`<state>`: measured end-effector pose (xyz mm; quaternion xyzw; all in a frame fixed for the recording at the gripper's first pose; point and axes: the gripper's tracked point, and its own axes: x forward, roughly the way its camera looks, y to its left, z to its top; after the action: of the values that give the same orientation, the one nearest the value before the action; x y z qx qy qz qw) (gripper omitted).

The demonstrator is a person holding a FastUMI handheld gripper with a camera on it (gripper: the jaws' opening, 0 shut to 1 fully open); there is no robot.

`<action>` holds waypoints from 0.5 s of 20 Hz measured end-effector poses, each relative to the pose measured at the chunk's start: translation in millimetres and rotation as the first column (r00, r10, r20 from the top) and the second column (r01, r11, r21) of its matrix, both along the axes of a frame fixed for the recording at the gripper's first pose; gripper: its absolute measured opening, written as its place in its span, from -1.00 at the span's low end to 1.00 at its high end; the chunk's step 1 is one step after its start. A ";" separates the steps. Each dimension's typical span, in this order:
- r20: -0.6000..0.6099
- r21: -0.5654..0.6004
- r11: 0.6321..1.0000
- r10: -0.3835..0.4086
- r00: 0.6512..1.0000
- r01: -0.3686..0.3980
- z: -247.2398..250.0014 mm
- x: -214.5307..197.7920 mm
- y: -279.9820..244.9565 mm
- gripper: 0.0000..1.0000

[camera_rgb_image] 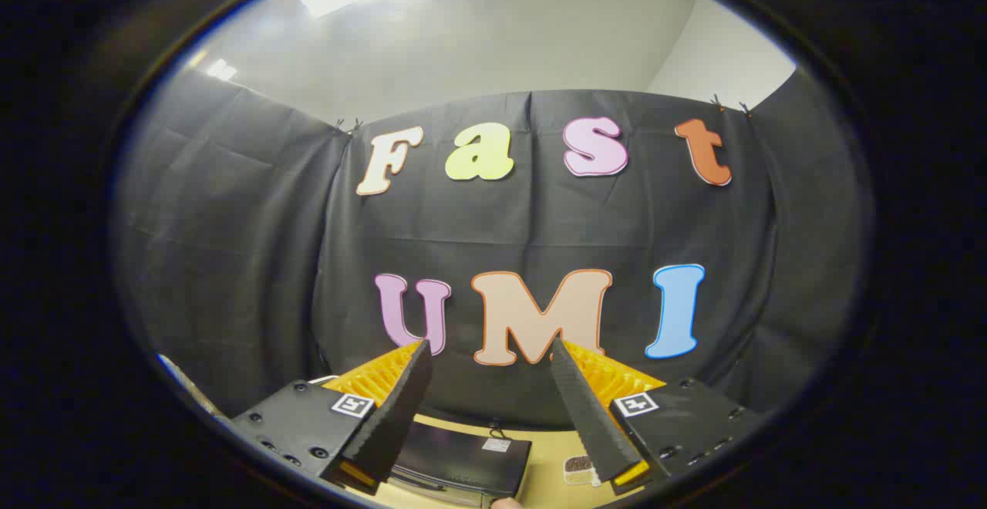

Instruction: Open the toaster oven, put the food inside, and close the toaster oven door.

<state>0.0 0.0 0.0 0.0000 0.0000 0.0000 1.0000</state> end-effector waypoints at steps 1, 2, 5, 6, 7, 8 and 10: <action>-0.007 0.002 1.000 0.004 1.000 -0.004 -2.7 1.8 2.2 0.93; -0.010 0.002 1.000 0.006 1.000 -0.006 -4.4 3.1 3.2 0.93; -0.017 -0.007 1.000 0.007 1.000 -0.008 -7.6 3.2 5.3 0.93; -0.019 -0.009 1.000 0.010 1.000 -0.010 -9.9 6.2 6.0 0.93; -0.019 -0.012 1.000 0.011 1.000 -0.011 -10.8 7.2 7.4 0.93; -0.022 -0.014 1.000 0.011 1.000 -0.012 -12.7 8.4 8.2 0.93; -0.031 -0.008 1.000 0.017 0.999 -0.017 -17.5 8.6 11.7 0.93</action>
<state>8.6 11.7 -17.5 -0.0043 0.0156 0.0085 0.9998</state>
